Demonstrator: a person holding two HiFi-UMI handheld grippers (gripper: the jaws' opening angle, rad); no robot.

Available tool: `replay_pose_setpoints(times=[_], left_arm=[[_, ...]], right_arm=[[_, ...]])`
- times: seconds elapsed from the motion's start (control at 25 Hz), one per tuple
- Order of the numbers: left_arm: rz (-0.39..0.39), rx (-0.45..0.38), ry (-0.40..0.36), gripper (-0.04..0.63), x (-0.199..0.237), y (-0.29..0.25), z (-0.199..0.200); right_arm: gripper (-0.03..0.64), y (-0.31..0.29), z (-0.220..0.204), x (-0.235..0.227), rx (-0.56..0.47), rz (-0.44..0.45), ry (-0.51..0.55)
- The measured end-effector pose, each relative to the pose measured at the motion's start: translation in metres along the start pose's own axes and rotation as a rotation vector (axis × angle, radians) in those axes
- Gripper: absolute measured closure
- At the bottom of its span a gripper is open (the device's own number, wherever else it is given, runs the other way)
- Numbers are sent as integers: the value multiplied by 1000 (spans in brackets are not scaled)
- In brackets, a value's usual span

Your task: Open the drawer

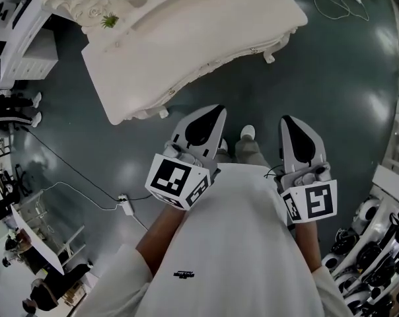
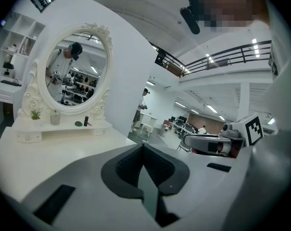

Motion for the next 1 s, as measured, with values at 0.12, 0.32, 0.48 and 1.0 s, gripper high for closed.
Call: replay_pose_setpoints(times=[0.12, 0.32, 0.48, 1.0], left_arm=[[25, 5, -1, 586, -4, -5, -1], [46, 12, -20, 586, -10, -19, -1], [68, 20, -24, 586, -8, -30, -3], [119, 66, -19, 586, -3, -54, -19]], right_arm=[[606, -3, 2, -9, -2, 28, 5], [605, -8, -1, -26, 4, 56, 3], [606, -17, -5, -38, 18, 80, -2], [551, -44, -34, -62, 82, 162, 12]])
Point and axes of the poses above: the fingertips, and each gripper's own axes: y backward along the fingers, x to its left, z out of its top, the point moved 1 cm from there along y, backward along the fingers, and after that the axes turned 7 degrees about -x, right-handed, at the moved point
